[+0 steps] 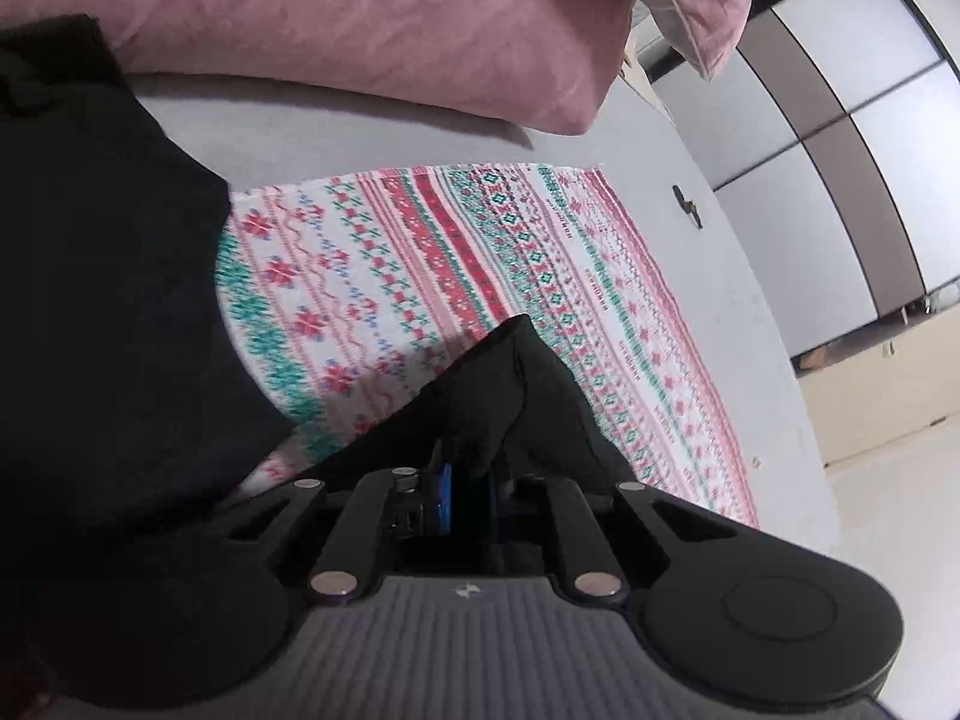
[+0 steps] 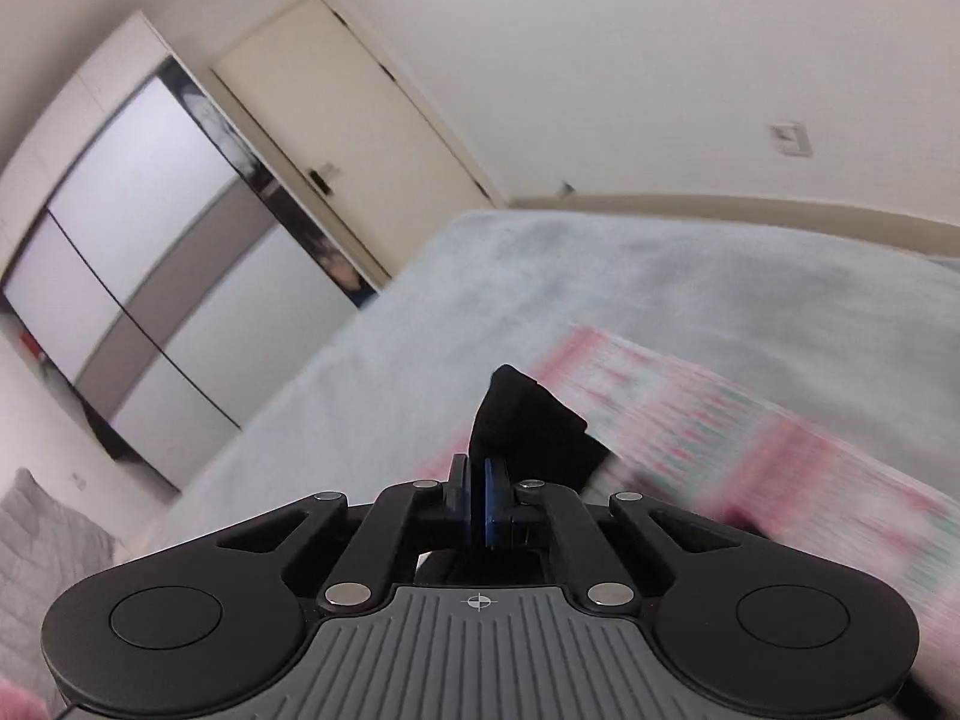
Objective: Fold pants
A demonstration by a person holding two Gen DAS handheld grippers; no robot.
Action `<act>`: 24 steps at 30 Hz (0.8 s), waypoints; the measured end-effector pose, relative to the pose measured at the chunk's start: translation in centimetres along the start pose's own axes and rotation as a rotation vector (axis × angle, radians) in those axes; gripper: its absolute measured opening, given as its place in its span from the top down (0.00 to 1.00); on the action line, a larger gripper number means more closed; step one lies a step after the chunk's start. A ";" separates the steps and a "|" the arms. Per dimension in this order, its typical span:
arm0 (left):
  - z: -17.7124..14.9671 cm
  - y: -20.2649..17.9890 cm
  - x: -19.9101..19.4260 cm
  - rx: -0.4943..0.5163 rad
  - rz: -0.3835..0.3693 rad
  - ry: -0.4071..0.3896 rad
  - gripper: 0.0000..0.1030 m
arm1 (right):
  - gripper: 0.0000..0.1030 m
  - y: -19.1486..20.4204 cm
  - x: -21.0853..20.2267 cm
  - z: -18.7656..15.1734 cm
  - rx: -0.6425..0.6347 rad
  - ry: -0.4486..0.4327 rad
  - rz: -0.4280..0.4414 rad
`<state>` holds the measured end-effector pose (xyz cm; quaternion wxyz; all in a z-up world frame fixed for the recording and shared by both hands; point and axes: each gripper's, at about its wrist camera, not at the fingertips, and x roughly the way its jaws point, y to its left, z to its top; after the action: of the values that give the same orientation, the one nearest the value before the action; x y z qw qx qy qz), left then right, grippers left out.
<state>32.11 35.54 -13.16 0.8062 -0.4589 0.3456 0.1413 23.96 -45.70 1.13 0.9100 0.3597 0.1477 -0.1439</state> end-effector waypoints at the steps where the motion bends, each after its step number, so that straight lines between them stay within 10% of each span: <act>1: 0.0 0.2 -0.1 0.009 0.008 0.008 0.60 | 0.97 -1.4 -1.7 -0.8 0.005 0.024 -0.035; 10: -1.6 2.6 -1.6 0.107 0.063 0.053 0.60 | 0.97 -7.4 -4.2 -7.8 -0.075 0.211 -0.343; 24: -3.3 1.7 -3.0 0.282 0.110 0.035 0.60 | 0.97 -8.2 -4.9 -8.9 -0.144 0.209 -0.389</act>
<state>27.62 33.97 -13.31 0.8476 -0.3240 0.4005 0.1271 14.99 -44.51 -8.28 0.8682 0.2714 0.3178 -0.2676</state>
